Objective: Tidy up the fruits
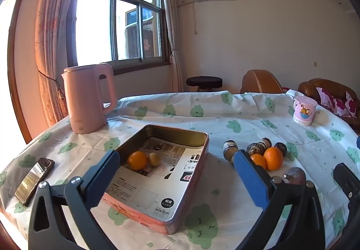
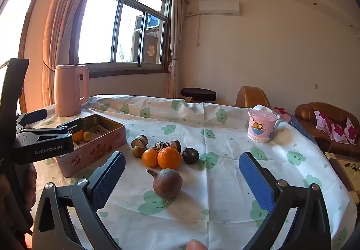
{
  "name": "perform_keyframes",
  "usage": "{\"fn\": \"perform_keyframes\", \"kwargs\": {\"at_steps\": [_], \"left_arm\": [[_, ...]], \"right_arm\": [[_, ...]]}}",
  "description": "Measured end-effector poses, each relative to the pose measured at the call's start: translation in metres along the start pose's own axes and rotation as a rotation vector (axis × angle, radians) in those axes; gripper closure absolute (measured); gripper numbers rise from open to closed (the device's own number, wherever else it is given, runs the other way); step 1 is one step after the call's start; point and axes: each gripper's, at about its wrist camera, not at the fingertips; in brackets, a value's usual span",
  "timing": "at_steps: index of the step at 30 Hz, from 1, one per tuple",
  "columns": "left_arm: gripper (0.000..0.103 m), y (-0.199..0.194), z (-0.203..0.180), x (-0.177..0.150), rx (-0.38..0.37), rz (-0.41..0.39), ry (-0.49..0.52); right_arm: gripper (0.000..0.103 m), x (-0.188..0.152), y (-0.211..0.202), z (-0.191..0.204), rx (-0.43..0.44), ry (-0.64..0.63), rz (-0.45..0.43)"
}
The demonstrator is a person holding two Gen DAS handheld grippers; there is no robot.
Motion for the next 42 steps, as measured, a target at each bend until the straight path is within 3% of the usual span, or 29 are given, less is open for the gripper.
{"fn": "perform_keyframes", "kwargs": {"at_steps": [42], "left_arm": [[0.000, -0.0005, -0.0043, -0.0007, 0.000, 0.010, 0.004]], "right_arm": [[0.001, -0.0018, 0.0028, -0.0039, -0.005, 0.010, 0.009]]}}
Point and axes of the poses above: each gripper's, at about its wrist camera, not at the fingertips, and y roughly the way its jaws point, z to its left, x to its top, and after that the axes turned 5 degrees about -y, right-handed
